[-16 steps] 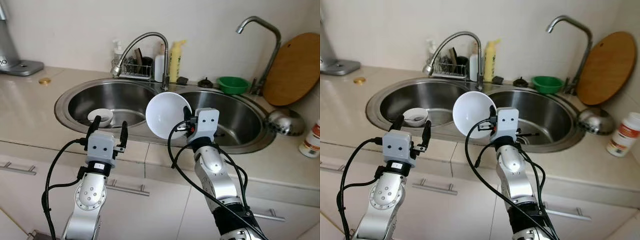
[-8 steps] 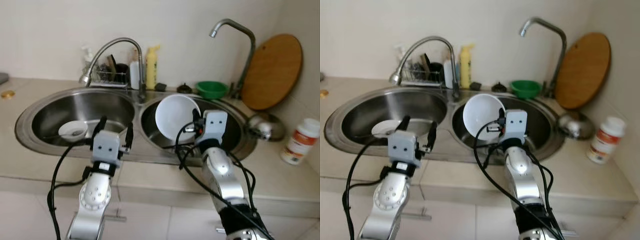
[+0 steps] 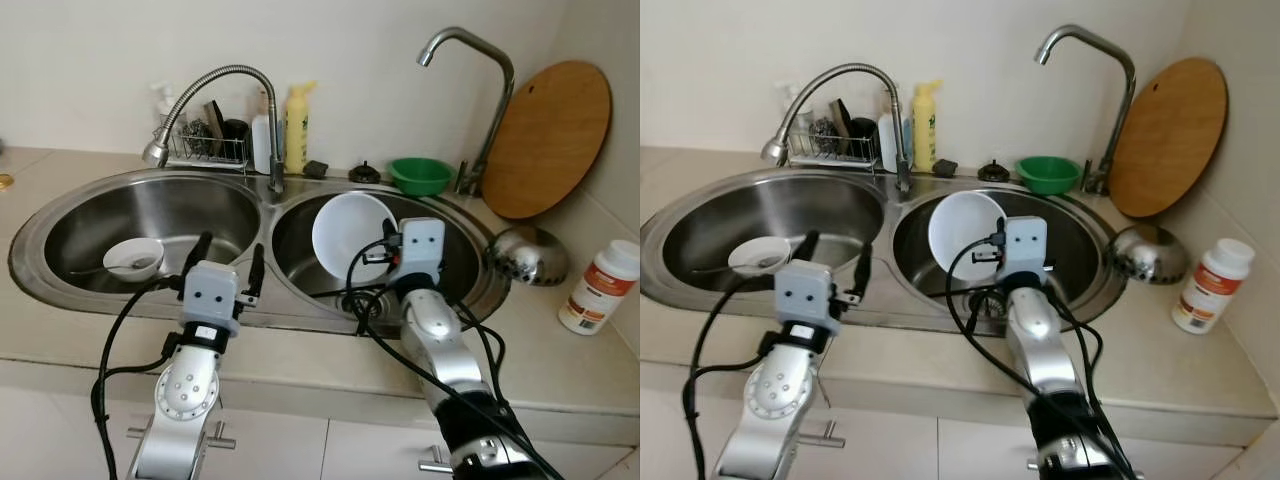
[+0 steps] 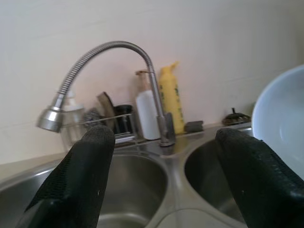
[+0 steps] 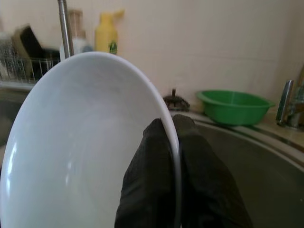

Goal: Kitchen organization

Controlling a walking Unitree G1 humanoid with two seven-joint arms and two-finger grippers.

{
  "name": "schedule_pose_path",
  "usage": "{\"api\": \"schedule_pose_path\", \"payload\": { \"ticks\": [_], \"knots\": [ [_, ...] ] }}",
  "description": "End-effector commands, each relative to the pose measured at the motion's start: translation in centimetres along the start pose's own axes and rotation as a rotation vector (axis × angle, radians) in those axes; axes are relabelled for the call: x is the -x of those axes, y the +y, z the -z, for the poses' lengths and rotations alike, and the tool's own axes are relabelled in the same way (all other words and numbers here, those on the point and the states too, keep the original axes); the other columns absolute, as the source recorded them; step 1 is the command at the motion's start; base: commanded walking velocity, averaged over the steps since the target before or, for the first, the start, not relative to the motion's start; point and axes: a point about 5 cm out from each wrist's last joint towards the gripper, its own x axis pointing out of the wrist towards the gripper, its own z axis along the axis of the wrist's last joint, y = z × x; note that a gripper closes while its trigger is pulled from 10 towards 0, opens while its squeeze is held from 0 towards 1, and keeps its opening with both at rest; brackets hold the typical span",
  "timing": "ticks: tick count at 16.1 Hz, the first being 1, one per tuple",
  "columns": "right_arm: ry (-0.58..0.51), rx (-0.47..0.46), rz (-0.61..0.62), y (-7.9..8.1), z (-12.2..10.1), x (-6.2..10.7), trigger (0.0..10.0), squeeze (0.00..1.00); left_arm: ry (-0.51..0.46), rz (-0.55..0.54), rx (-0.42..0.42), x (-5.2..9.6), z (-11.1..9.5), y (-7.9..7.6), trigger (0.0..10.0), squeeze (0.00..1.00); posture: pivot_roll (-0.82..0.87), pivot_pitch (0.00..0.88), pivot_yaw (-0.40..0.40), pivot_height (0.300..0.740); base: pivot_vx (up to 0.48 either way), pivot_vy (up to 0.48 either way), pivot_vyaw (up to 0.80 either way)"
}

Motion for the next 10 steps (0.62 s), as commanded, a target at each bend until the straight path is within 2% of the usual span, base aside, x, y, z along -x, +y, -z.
{"api": "schedule_pose_path", "payload": {
  "ticks": [1, 3, 5, 6, 7, 10],
  "knots": [
    [0.026, 0.059, -0.008, 0.5, -0.4, -1.1, 10.0, 0.0, 0.003, 0.009, -0.002, 0.0, 0.0, -0.1, 10.0, 0.0, 0.07, 0.0, -0.03, 0.74, 0.0, 0.0, 0.0],
    [0.104, 0.133, 0.014, 0.3, 0.4, -1.8, 10.0, 0.0, 0.004, 0.012, -0.001, 0.0, 0.1, -0.3, 10.0, 0.0, 0.07, 0.0, -0.03, 0.74, 0.0, 0.0, 0.0],
    [0.114, 0.256, 0.041, 0.2, 0.3, -2.5, 10.0, 0.0, 0.003, 0.014, -0.002, -0.1, 0.0, -0.3, 10.0, 0.0, 0.08, 0.0, -0.034, 0.74, 0.0, 0.0, 0.0],
    [0.117, 0.29, 0.031, 0.3, 0.3, -2.7, 10.0, 0.0, 0.002, 0.013, -0.003, -0.1, 0.0, -0.3, 10.0, 0.0, 0.08, 0.0, -0.034, 0.74, 0.0, 0.0, 0.0],
    [0.161, 0.405, -0.013, 1.1, 1.1, -2.6, 10.0, 0.0, 0.004, 0.01, -0.007, -0.1, 0.0, -0.2, 10.0, 0.0, 0.09, 0.0, -0.039, 0.74, 0.0, 0.0, 0.0],
    [0.175, 0.456, -0.082, 2.4, 2.1, -2.0, 10.0, 0.0, 0.005, 0.012, -0.008, -0.1, 0.1, -0.3, 10.0, 0.0, 0.09, 0.0, -0.04, 0.74, 0.0, 0.0, 0.0]
  ]
}}
